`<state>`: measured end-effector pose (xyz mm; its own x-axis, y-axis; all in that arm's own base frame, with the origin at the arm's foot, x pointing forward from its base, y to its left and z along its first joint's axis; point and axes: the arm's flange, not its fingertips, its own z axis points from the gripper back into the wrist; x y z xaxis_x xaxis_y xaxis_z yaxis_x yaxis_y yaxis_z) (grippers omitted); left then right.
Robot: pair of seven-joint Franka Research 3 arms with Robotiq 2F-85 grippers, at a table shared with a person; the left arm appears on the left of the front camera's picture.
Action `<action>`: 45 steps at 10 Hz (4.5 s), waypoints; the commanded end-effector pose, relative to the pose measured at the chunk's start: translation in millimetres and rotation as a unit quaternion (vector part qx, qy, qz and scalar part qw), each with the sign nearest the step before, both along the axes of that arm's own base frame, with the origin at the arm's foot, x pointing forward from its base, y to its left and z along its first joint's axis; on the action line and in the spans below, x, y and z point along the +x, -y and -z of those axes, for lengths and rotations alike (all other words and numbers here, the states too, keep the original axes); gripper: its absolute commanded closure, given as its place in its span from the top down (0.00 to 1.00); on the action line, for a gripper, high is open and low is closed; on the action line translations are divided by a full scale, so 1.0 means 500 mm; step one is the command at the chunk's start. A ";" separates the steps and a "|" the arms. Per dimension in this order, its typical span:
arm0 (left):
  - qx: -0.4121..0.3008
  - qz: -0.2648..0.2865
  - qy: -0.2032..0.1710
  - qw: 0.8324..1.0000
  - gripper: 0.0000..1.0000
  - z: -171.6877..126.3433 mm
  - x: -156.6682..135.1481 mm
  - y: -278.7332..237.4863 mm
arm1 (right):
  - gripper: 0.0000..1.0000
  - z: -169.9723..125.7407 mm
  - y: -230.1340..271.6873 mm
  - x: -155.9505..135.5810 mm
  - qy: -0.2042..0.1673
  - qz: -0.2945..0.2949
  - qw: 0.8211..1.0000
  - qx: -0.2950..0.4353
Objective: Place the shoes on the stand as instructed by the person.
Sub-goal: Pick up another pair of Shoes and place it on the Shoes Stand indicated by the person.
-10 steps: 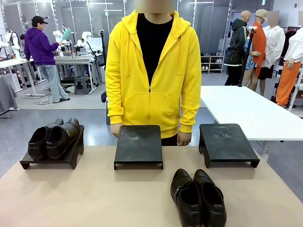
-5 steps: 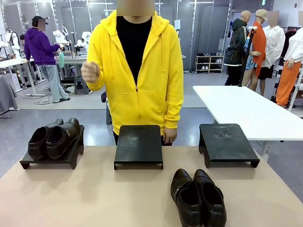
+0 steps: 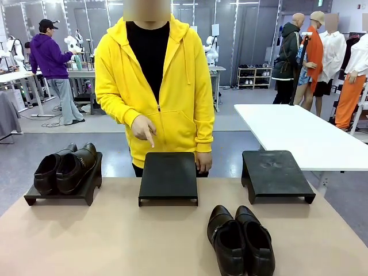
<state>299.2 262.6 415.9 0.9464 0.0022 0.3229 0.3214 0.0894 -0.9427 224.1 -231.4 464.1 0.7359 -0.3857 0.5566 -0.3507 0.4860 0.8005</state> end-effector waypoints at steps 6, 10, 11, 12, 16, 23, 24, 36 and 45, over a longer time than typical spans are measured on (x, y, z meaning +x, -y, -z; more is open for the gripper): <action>0.003 0.004 -0.006 1.000 1.00 -0.004 -0.009 0.001 | 1.00 -0.003 0.001 0.002 0.004 -0.003 1.000 0.001; 0.003 0.004 -0.006 1.000 1.00 -0.004 -0.009 0.001 | 1.00 -0.117 -0.165 0.040 -0.013 -0.086 0.987 -0.137; 0.003 0.004 -0.006 1.000 1.00 -0.004 -0.009 0.001 | 1.00 -0.142 -0.235 0.059 -0.022 -0.116 0.977 -0.180; 0.003 0.004 -0.006 1.000 1.00 -0.004 -0.009 0.001 | 1.00 -0.162 -0.310 0.074 -0.024 -0.144 0.965 -0.218; 0.003 0.004 -0.006 1.000 1.00 -0.004 -0.009 0.001 | 1.00 -0.177 -0.603 0.087 -0.055 -0.191 0.909 -0.366; 0.003 0.004 -0.006 1.000 1.00 -0.004 -0.009 0.001 | 1.00 -0.048 -0.771 0.140 -0.141 -0.107 0.868 -0.463; 0.003 0.004 -0.006 1.000 1.00 -0.004 -0.009 0.001 | 1.00 -0.022 -0.771 0.154 -0.149 -0.110 0.867 -0.462; 0.003 0.004 -0.006 1.000 1.00 -0.004 -0.009 0.001 | 1.00 0.190 -0.812 0.200 -0.191 -0.112 0.834 -0.505; 0.003 0.004 -0.006 1.000 1.00 -0.004 -0.009 0.001 | 1.00 0.184 -0.833 0.248 -0.201 -0.109 0.835 -0.500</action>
